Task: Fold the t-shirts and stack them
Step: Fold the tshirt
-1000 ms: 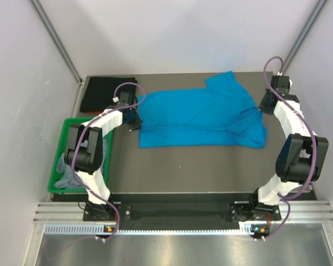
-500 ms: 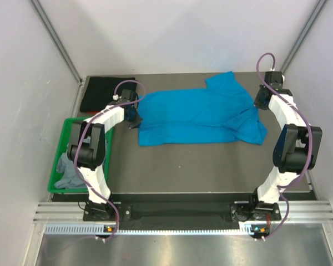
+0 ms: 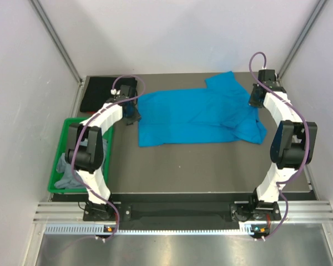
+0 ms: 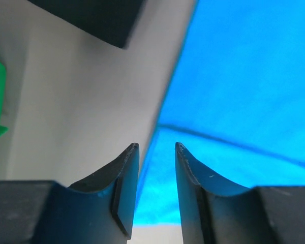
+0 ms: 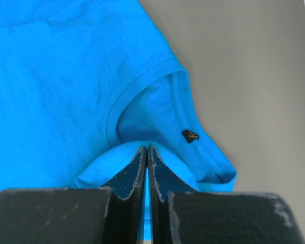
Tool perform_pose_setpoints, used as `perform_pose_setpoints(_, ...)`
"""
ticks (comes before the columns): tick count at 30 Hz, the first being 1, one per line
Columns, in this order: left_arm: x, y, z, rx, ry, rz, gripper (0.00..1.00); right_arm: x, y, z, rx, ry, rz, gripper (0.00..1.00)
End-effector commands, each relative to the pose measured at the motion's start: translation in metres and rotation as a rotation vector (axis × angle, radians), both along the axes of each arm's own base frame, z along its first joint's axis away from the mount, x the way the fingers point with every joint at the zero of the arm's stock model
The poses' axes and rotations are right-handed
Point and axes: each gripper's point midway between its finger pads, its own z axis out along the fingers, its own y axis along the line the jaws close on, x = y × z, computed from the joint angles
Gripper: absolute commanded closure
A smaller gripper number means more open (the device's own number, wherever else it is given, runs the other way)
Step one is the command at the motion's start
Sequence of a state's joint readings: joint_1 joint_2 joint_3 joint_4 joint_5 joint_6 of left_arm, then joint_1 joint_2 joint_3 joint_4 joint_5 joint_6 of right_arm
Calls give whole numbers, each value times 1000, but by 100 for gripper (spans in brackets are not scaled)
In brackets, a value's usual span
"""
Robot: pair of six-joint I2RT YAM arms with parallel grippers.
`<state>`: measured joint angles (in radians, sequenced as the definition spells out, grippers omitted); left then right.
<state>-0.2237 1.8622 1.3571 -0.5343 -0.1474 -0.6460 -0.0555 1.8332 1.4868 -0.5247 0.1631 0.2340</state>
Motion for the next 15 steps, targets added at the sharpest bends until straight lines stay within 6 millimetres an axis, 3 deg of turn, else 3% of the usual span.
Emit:
perform_pose_setpoints(1,-8,-30,47,-104,-129,-130,63,12,1,23,-25,-55,19,100)
perform_pose_setpoints(3,-15,-43,51,-170,-146,-162,63,15,0,25,-31,-60,18,100)
perform_pose_setpoints(7,-46,-60,16,-233,-64,-205,67,21,0,25,-50,-48,44,100)
perform_pose_setpoints(11,-63,-59,-21,-204,23,-202,68,25,-1,19,-70,-29,68,100)
perform_pose_setpoints(15,-78,-47,-49,-124,96,-163,69,34,13,11,-30,-23,148,100)
